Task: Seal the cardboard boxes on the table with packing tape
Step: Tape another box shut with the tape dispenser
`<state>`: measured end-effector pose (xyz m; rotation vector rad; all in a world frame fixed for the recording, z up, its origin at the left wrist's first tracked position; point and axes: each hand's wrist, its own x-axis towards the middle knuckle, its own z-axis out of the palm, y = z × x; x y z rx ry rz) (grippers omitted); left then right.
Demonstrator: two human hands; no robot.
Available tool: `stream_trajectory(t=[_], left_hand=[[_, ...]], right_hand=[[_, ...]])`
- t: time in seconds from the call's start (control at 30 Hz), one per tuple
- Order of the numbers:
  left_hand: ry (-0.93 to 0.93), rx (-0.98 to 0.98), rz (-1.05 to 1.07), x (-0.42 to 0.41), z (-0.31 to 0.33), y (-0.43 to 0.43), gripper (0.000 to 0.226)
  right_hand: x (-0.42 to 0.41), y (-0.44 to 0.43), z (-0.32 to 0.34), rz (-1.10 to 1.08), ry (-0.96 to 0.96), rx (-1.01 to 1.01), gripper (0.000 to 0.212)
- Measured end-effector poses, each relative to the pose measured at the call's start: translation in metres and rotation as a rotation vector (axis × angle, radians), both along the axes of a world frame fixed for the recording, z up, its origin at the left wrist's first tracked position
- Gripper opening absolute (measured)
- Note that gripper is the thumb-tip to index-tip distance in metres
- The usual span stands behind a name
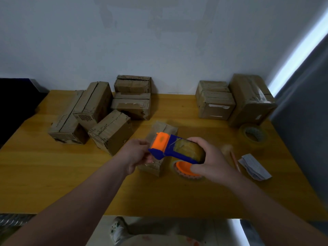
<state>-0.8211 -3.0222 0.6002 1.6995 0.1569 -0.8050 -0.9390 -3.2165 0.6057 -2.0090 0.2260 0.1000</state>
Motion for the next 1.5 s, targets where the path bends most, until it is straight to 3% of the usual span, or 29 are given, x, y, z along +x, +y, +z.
stream_trajectory(t=[0.27, 0.47, 0.63, 0.8, 0.93, 1.2, 1.5], left_hand=[[-0.224, 0.133, 0.007, 0.013, -0.02, 0.035, 0.015], [-0.284, 0.196, 0.058, 0.014, -0.039, 0.051, 0.02], [-0.394, 0.242, 0.017, 0.021, -0.041, 0.053, 0.023], [-0.448, 0.322, 0.017, 0.019, -0.048, 0.05, 0.027], [-0.484, 0.385, 0.0, 0.019, -0.051, 0.048, 0.029], [-0.478, 0.467, -0.031, 0.023, -0.065, 0.047, 0.026], [-0.292, 0.297, -0.07, 0.024, -0.07, 0.051, 0.026]], right_hand=[[-0.014, -0.005, 0.01, 0.164, -0.006, -0.28, 0.069], [-0.027, -0.006, -0.005, 0.187, 0.045, -0.233, 0.067], [-0.031, -0.015, -0.008, 0.153, 0.061, -0.346, 0.065], [-0.028, -0.014, -0.02, 0.157, 0.087, -0.308, 0.084], [-0.025, -0.013, -0.032, 0.156, 0.087, -0.312, 0.079], [-0.018, -0.012, -0.053, 0.158, 0.114, -0.387, 0.079], [-0.013, -0.009, -0.073, 0.151, 0.134, -0.409, 0.077]])
